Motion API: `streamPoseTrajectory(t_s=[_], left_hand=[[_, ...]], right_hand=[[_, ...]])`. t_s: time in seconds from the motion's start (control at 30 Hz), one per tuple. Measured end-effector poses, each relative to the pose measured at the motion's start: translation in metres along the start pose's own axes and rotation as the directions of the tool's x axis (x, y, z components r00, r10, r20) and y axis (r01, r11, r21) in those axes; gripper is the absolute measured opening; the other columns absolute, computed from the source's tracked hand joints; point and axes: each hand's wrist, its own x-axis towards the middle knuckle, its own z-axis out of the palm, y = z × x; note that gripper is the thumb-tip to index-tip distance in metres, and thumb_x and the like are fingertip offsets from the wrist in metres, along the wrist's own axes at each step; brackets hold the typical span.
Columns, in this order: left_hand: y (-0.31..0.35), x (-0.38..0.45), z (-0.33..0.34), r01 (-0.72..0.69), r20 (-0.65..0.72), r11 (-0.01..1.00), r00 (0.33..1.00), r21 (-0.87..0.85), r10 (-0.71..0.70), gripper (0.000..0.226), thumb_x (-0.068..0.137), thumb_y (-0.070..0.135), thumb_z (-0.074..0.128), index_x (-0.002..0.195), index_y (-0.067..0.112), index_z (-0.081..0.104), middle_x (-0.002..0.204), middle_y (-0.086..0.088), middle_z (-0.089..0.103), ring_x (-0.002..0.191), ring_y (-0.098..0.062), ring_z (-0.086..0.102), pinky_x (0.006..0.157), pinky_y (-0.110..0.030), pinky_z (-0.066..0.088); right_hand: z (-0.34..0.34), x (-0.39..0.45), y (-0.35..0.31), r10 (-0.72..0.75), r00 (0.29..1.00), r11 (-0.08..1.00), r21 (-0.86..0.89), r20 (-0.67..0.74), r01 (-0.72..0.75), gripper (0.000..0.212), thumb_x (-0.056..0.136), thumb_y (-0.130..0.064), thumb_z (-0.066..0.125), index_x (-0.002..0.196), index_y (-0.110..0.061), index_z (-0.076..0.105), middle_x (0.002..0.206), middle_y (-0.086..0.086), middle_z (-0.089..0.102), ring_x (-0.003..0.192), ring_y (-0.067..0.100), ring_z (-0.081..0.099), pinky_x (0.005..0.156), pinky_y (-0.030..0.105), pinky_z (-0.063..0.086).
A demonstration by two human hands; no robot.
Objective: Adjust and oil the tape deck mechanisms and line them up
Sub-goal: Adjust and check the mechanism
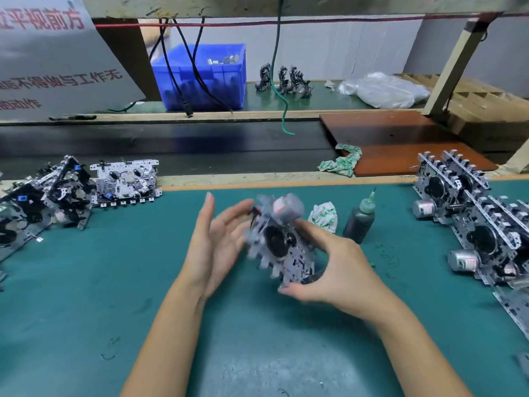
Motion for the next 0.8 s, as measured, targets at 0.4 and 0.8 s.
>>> streamPoseTrajectory(t_s=[0.4, 0.8], left_hand=[[-0.027, -0.015, 0.018, 0.328, 0.465, 0.902, 0.869, -0.281, -0.171, 0.103, 0.079, 0.08, 0.032, 0.146, 0.002, 0.032, 0.147, -0.027, 0.033, 0.127, -0.026, 0.047, 0.115, -0.044, 0.023], [-0.02, 0.006, -0.008, 0.24, 0.246, 0.906, 0.956, -0.349, -0.158, 0.074, 0.094, 0.054, 0.036, 0.137, -0.006, 0.042, 0.142, -0.033, 0.037, 0.13, -0.044, 0.042, 0.108, -0.052, 0.035]], right_hand=[[0.037, -0.001, -0.018, -0.096, 0.89, 0.333, 0.857, 0.446, -0.394, 0.074, 0.053, -0.039, 0.088, 0.115, -0.01, 0.062, 0.125, 0.011, 0.061, 0.11, 0.02, 0.059, 0.098, 0.04, 0.048], [-0.018, 0.002, 0.022, 0.042, 0.986, 0.814, -0.577, 0.164, 0.061, 0.017, 0.091, -0.034, 0.055, 0.108, -0.031, 0.056, 0.104, -0.015, 0.05, 0.109, 0.007, 0.039, 0.087, 0.024, 0.035]])
